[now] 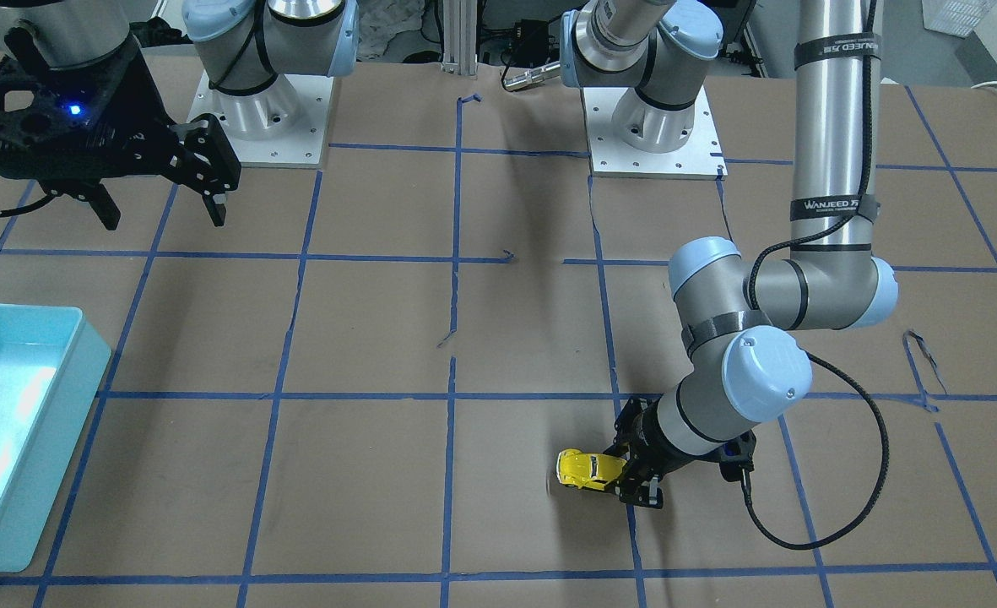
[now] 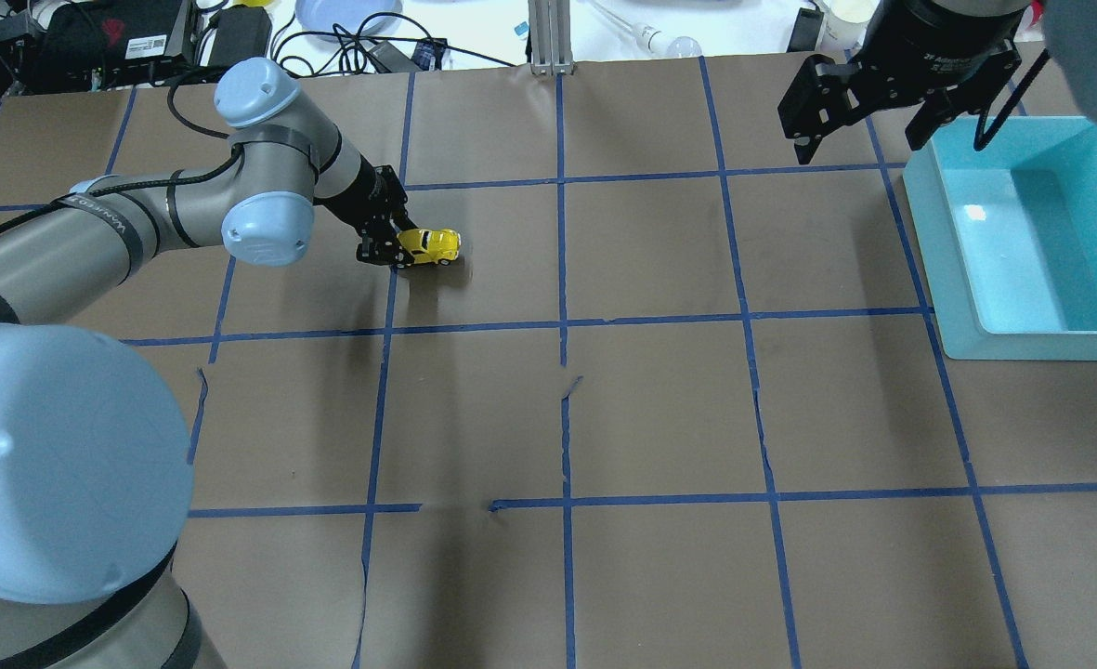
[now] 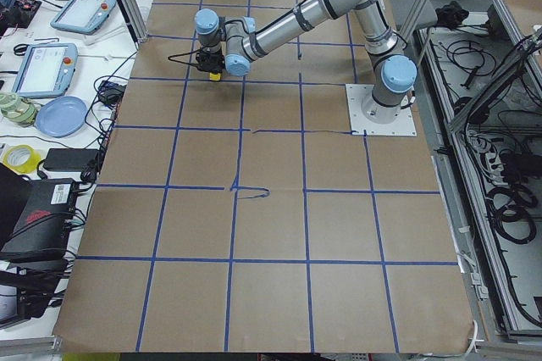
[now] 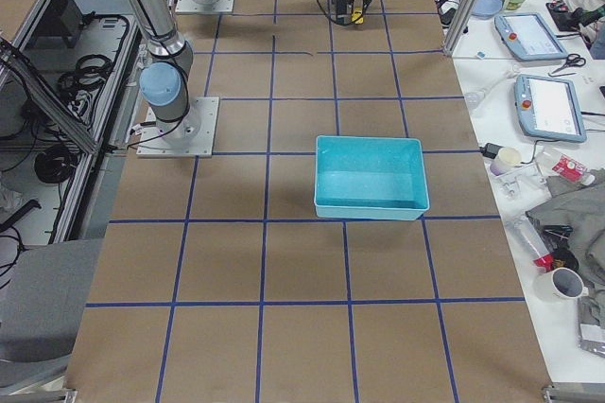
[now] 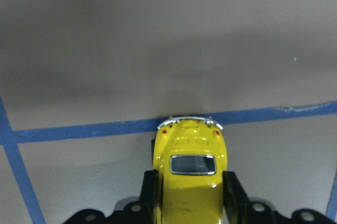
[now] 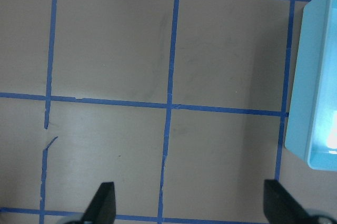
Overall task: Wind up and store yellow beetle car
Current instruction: 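Pull the car back along the table toward the left arm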
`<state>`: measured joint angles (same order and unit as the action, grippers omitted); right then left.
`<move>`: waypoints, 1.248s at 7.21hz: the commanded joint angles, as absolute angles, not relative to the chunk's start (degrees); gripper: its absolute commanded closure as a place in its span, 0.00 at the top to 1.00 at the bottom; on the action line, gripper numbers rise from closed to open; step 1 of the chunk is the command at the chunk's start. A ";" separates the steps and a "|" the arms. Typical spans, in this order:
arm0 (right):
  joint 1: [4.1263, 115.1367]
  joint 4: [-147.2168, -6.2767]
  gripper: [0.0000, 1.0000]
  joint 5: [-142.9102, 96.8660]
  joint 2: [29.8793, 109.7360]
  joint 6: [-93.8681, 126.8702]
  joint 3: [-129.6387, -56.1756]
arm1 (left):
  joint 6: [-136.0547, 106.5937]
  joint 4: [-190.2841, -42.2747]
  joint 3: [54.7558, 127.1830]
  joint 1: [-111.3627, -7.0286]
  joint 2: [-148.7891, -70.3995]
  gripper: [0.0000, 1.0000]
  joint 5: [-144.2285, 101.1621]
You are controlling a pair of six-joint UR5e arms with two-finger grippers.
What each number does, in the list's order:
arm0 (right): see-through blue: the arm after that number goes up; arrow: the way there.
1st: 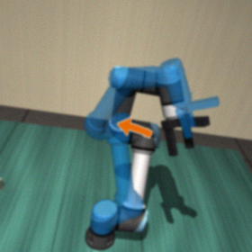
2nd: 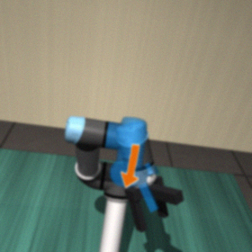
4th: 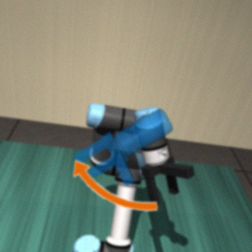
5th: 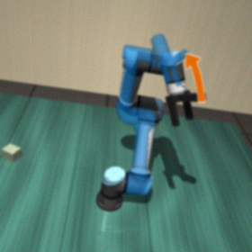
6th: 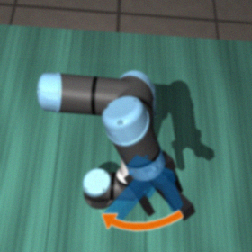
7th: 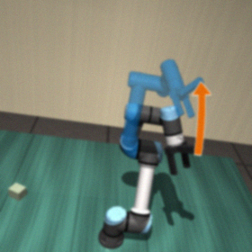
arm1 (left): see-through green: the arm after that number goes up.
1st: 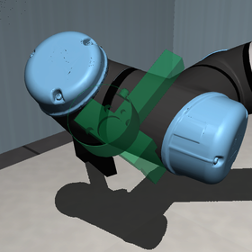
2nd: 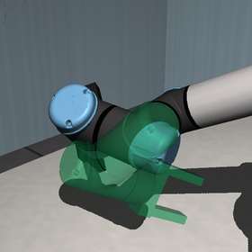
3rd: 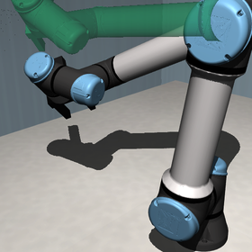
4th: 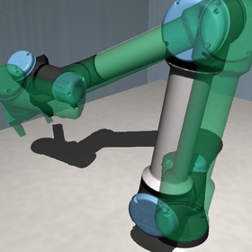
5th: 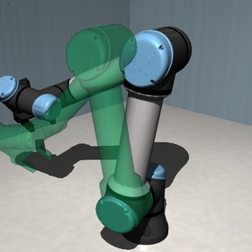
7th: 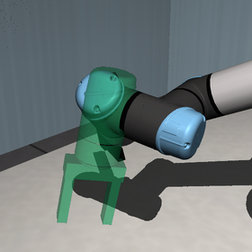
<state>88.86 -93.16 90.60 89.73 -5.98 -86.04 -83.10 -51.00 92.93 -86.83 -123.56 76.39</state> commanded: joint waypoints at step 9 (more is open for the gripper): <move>88.86 -93.08 1.00 90.61 89.74 -5.98 -86.04 | -73.94 -50.71 93.16 -78.50 -123.66 0.00 84.02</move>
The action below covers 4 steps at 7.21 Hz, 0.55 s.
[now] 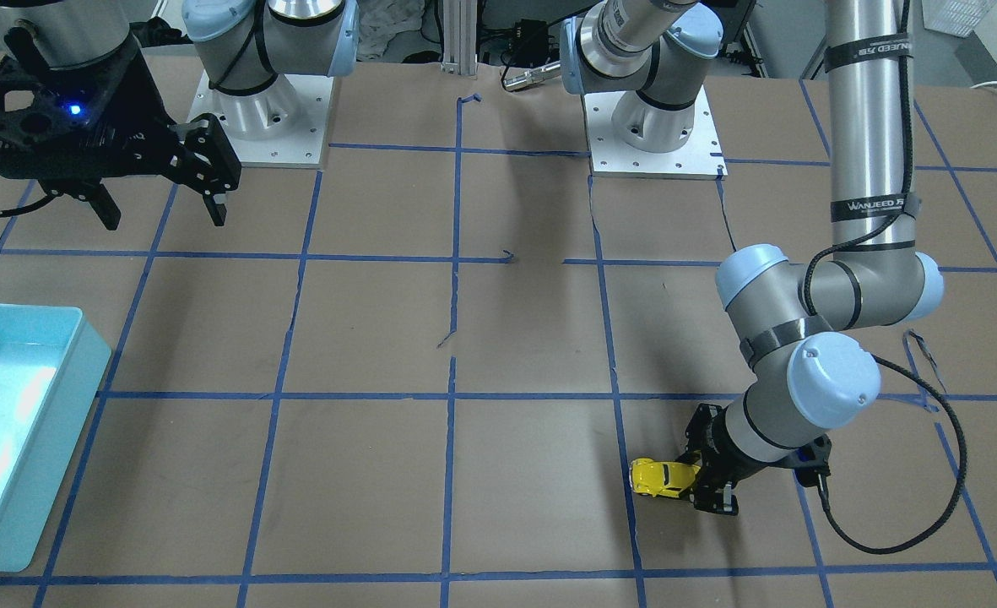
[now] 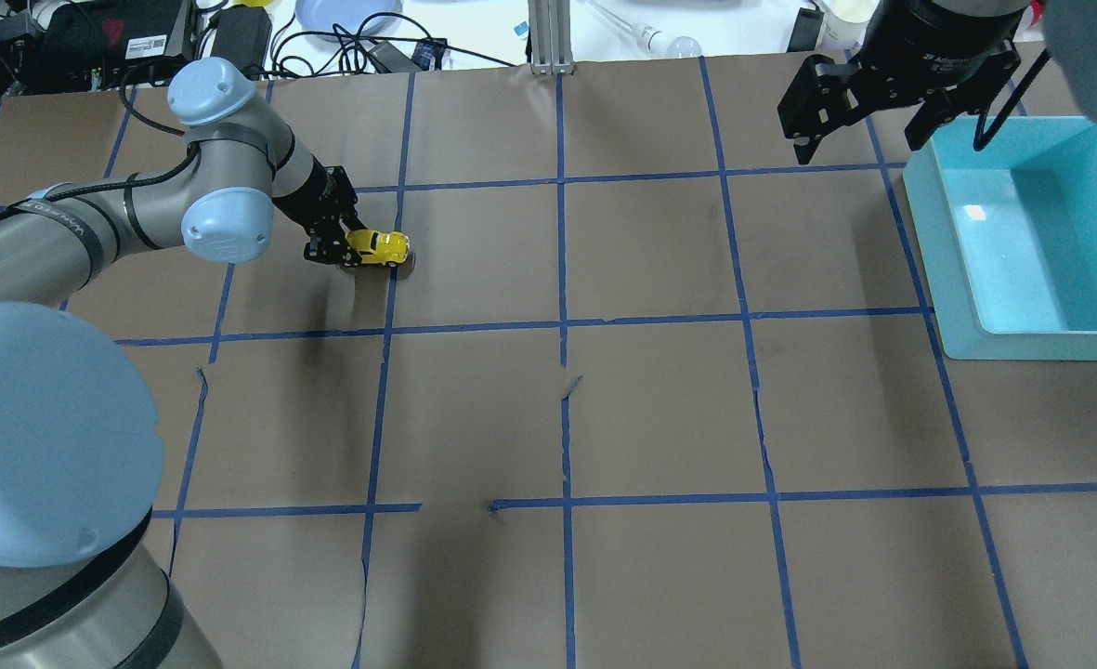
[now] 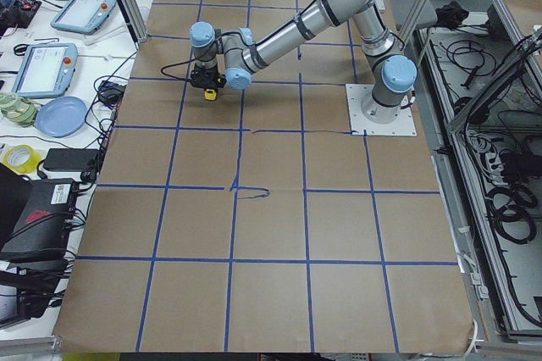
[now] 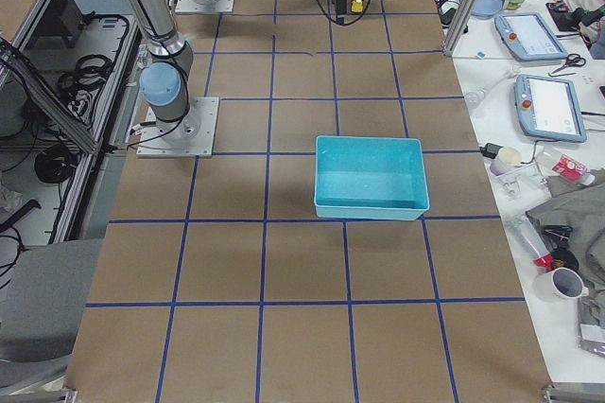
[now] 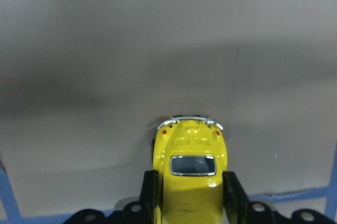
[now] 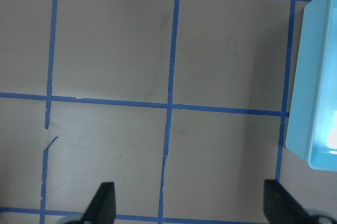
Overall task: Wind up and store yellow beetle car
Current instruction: 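Pull the car back along the table toward the left arm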
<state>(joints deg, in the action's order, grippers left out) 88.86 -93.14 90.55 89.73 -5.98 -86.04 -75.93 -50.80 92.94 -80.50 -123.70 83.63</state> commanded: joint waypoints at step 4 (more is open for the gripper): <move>88.86 -93.08 1.00 90.53 89.74 -5.98 -86.04 | -71.28 -50.19 92.73 -74.28 -123.66 0.00 87.71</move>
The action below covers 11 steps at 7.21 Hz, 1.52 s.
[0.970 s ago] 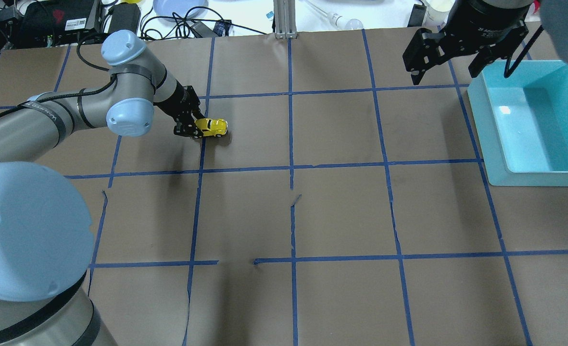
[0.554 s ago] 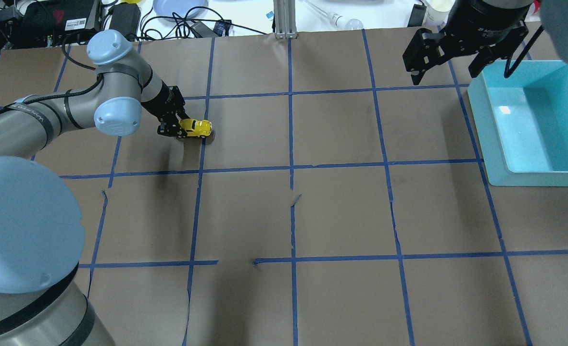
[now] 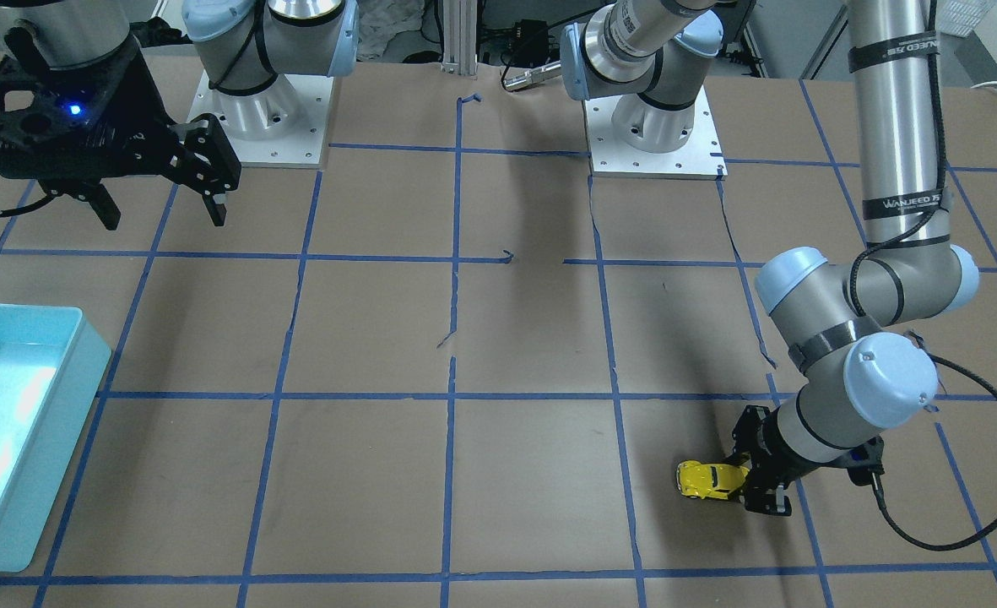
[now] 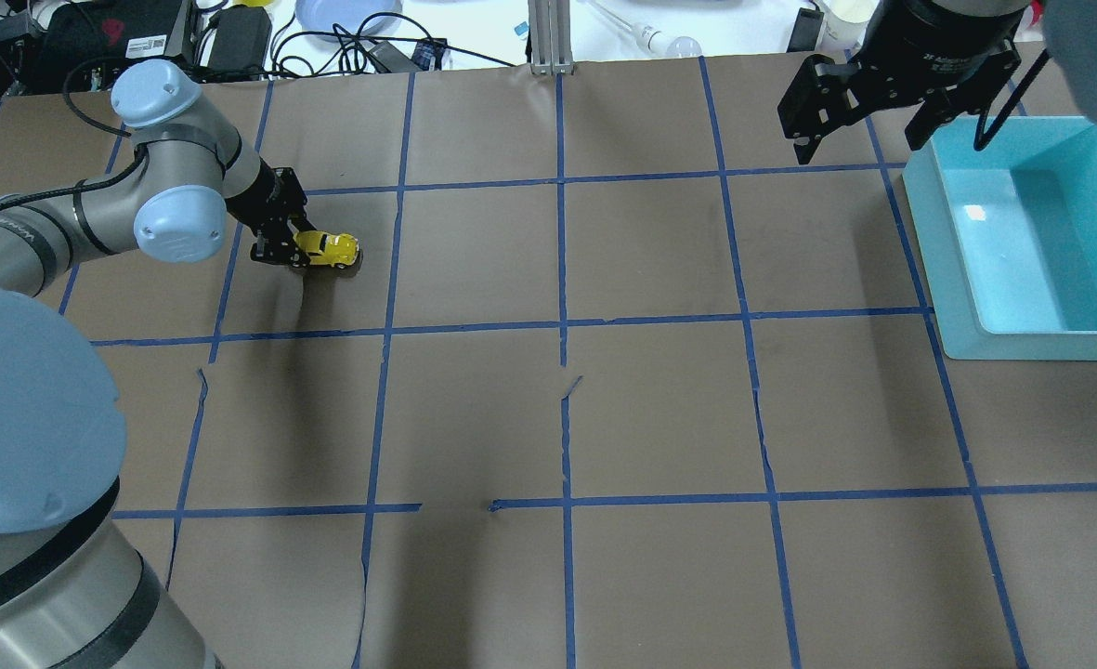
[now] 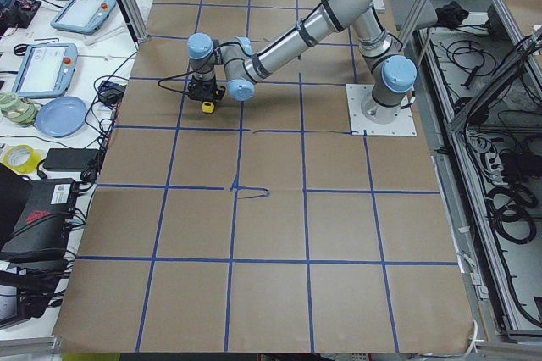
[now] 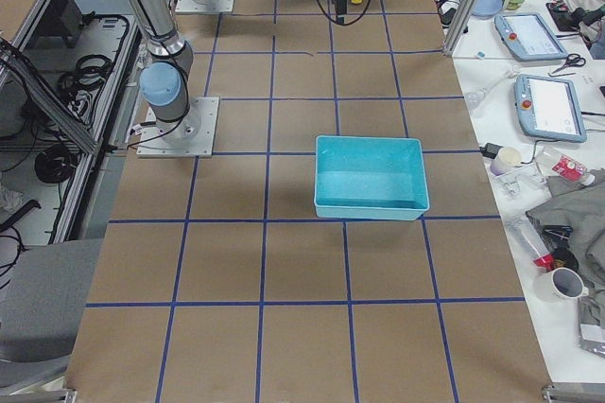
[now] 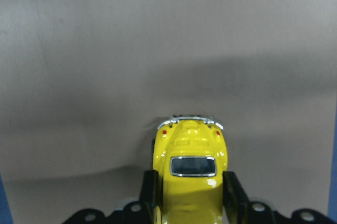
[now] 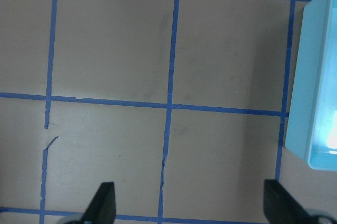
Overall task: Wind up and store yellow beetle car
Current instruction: 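Pull the car back along the table toward the left arm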
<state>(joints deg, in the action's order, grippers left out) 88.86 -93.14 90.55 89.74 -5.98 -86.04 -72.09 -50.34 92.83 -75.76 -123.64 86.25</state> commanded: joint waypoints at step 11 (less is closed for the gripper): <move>88.86 -93.16 1.00 90.53 89.74 -5.98 -86.04 | -71.46 -49.48 90.88 -72.68 -121.12 1.00 87.28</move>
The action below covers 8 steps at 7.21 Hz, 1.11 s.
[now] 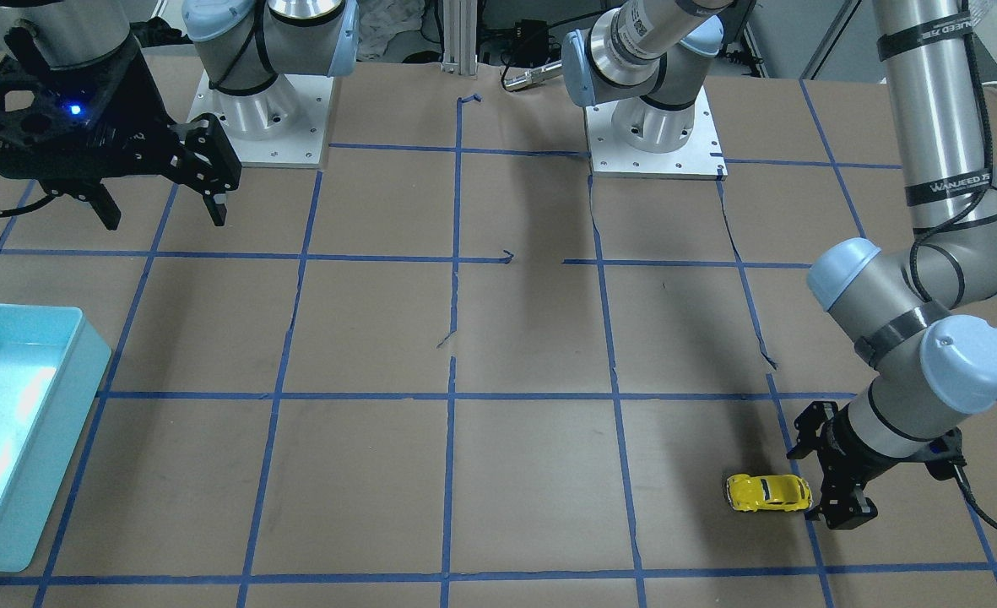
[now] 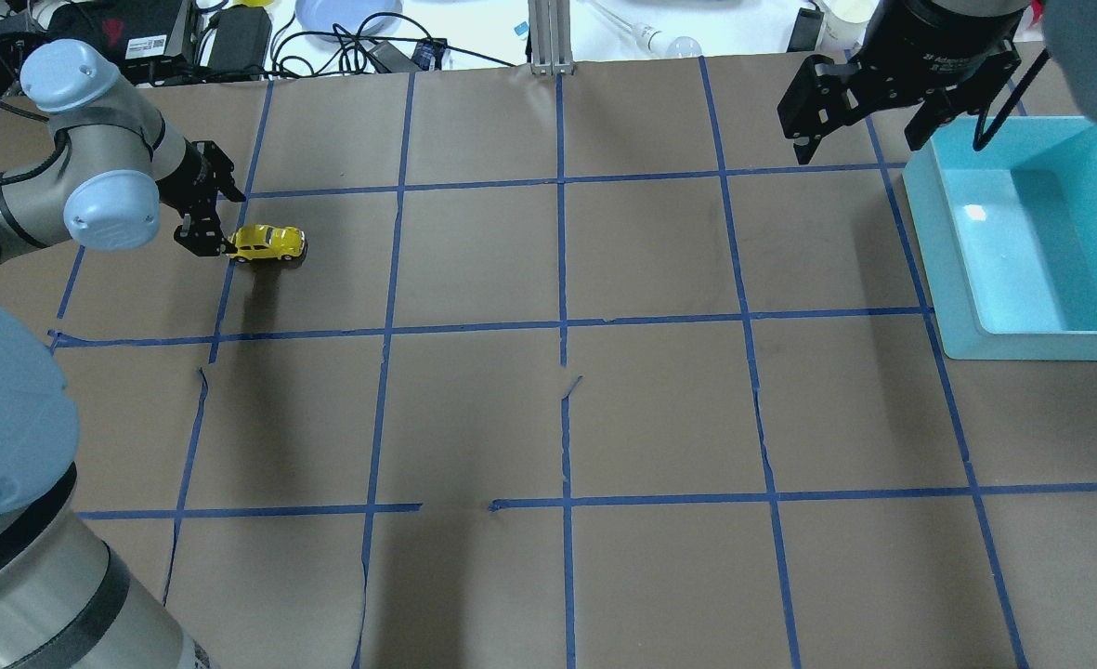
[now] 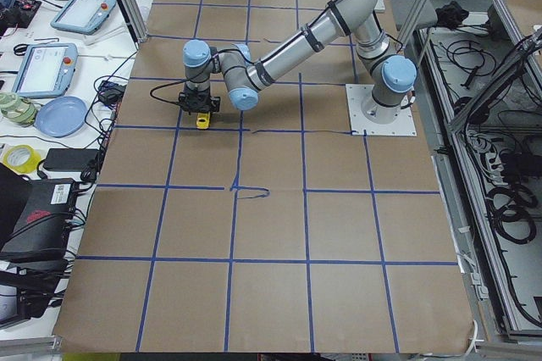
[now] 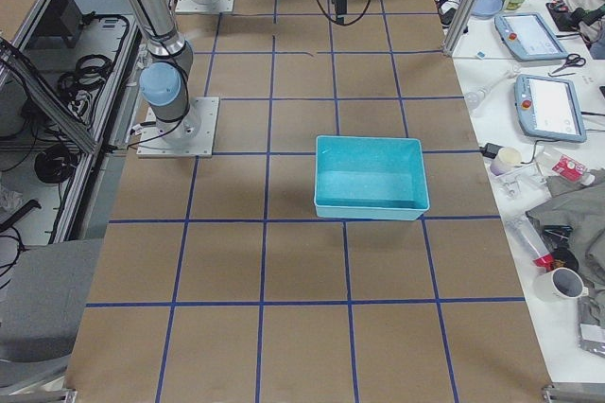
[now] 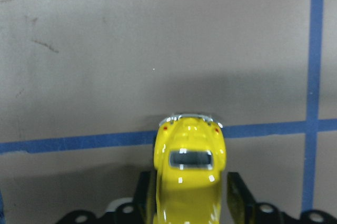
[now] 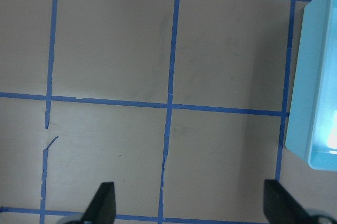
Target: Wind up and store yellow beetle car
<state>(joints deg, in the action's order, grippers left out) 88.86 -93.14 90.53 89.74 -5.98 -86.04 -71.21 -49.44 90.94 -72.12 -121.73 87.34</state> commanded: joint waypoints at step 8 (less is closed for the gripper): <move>88.86 -93.16 1.00 90.53 89.74 -5.98 -86.04 | -71.10 -52.21 91.06 -72.86 -123.66 1.00 84.72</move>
<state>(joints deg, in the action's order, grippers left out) 88.86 -93.13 90.53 89.73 -5.98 -86.04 -70.92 -51.60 91.34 -72.90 -122.92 85.25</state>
